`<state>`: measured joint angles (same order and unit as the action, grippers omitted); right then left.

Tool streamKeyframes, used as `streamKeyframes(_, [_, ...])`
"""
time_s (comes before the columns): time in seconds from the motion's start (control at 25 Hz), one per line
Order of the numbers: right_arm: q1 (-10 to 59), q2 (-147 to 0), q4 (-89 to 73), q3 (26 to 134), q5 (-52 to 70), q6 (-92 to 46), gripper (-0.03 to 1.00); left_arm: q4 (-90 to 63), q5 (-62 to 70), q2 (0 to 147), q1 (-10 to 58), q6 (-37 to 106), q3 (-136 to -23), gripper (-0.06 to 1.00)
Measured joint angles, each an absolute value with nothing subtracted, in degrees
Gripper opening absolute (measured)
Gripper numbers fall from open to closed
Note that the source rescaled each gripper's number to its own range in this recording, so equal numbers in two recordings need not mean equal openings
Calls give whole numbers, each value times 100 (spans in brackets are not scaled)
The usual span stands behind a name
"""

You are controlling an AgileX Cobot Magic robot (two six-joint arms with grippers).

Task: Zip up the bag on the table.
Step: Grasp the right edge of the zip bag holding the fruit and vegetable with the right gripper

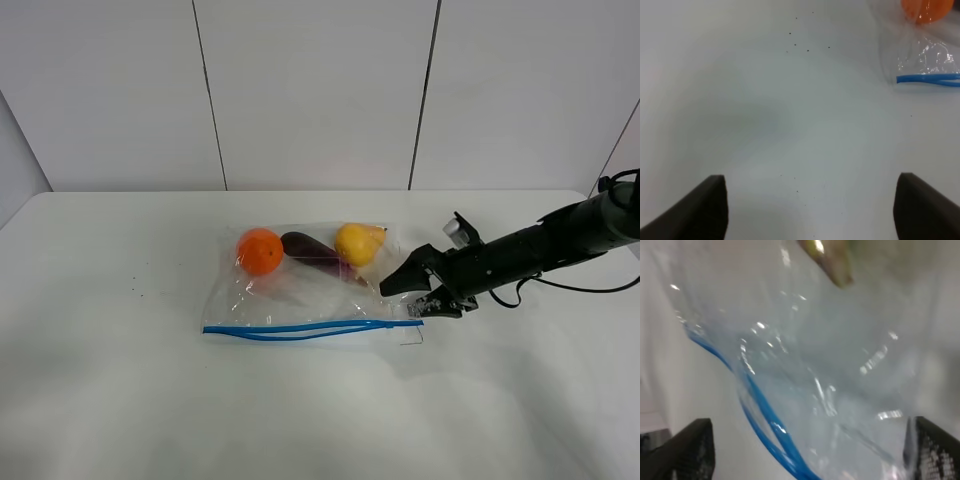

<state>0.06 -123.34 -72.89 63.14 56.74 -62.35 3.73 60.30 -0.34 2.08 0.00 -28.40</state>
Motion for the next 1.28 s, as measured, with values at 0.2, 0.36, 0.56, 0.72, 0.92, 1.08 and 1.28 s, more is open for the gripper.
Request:
streamKeyframes(0.2, [6,-12424,-7177,6420,5716,-6035,85,373,6030,-34,208,0,-2840,97])
streamKeyframes(0.36, [6,-12424,-7018,6420,5697,-5933,85,373,6030,-34,208,0,-2840,97])
streamKeyframes(0.56, [6,-12424,-6953,6425,5697,-5877,82,373,6030,-34,208,0,-2840,97])
streamKeyframes(0.72, [6,-12424,-6893,6425,5697,-5766,70,373,6030,-34,208,0,-2840,97])
streamKeyframes(0.92, [6,-12424,-6741,6425,5697,-5648,56,373,6030,-34,208,0,-2840,97])
streamKeyframes(1.08, [6,-12424,-6680,6425,5697,-5588,45,373,6030,-34,208,0,-2840,97])
streamKeyframes(1.28, [6,-12424,-6676,6427,5697,-5565,38,373,6030,-34,208,0,-2840,97])
